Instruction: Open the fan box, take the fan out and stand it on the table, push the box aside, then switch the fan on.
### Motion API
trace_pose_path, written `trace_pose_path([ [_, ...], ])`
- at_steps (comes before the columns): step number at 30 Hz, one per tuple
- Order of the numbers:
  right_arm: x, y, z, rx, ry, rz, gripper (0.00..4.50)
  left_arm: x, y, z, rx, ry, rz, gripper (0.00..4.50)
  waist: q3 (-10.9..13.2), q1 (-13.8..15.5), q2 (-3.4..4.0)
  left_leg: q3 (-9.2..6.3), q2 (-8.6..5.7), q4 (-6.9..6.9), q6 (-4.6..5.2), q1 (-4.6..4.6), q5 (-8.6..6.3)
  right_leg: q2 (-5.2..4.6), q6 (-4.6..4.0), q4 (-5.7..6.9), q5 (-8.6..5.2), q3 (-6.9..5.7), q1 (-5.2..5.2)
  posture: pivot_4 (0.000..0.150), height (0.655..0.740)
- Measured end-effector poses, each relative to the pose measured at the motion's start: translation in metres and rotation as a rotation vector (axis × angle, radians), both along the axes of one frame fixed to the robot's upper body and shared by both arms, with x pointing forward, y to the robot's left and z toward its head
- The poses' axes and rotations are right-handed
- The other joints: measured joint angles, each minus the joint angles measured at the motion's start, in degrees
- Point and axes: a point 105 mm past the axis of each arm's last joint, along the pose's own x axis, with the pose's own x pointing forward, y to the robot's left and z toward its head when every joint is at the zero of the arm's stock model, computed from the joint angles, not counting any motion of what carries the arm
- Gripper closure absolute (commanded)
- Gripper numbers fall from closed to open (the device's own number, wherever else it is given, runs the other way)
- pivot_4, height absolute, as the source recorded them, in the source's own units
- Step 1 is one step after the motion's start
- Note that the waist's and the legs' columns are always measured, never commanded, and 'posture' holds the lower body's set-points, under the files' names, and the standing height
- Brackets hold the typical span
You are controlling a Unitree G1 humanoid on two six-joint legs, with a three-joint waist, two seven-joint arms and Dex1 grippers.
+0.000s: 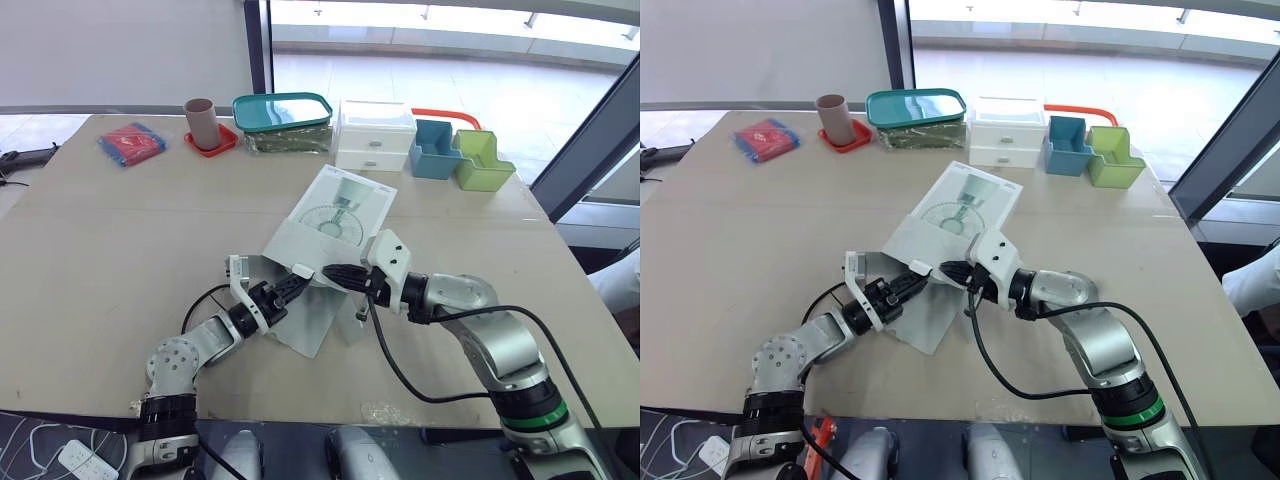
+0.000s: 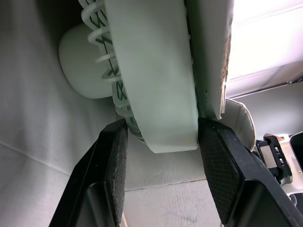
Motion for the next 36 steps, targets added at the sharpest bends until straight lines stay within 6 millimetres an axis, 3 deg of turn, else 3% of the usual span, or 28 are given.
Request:
trace_pose_path([
  [3,0.0,0.0,0.0,0.0,0.001,0.0,4.5,0.0,0.0,-0.001,-0.006,0.007,0.001,3.04,0.0,0.0,0.0,0.0,0.0,0.0,0.0,0.0,0.0,0.0,0.01,-0.01,-0.01,0.0,0.0,0.15,0.74],
  [14,-0.001,0.001,0.0,-0.001,0.0,0.005,4.5,-0.004,0.006,-0.001,-0.007,0.015,-0.009,3.08,0.0,-0.1,0.0,0.0,0.02,-0.03,0.0,0.0,-0.01,0.02,0.02,-0.02,-0.02,0.01,-0.02,0.15,0.74],
  [24,-0.003,0.003,0.001,-0.001,-0.007,0.016,4.5,-0.046,0.039,-0.003,0.074,0.043,-0.102,3.08,0.01,-0.22,-0.01,0.01,0.09,-0.23,-0.02,0.01,-0.01,0.03,-0.01,-0.11,-0.03,0.02,-0.08,0.15,0.74],
  [36,-0.004,0.005,0.001,0.007,-0.015,0.024,4.5,-0.079,0.059,-0.008,0.11,0.079,-0.13,3.08,0.0,-0.23,-0.01,0.02,0.14,-0.63,-0.12,0.15,0.05,0.04,-0.21,-0.23,-0.09,0.01,-0.11,0.15,0.74],
])
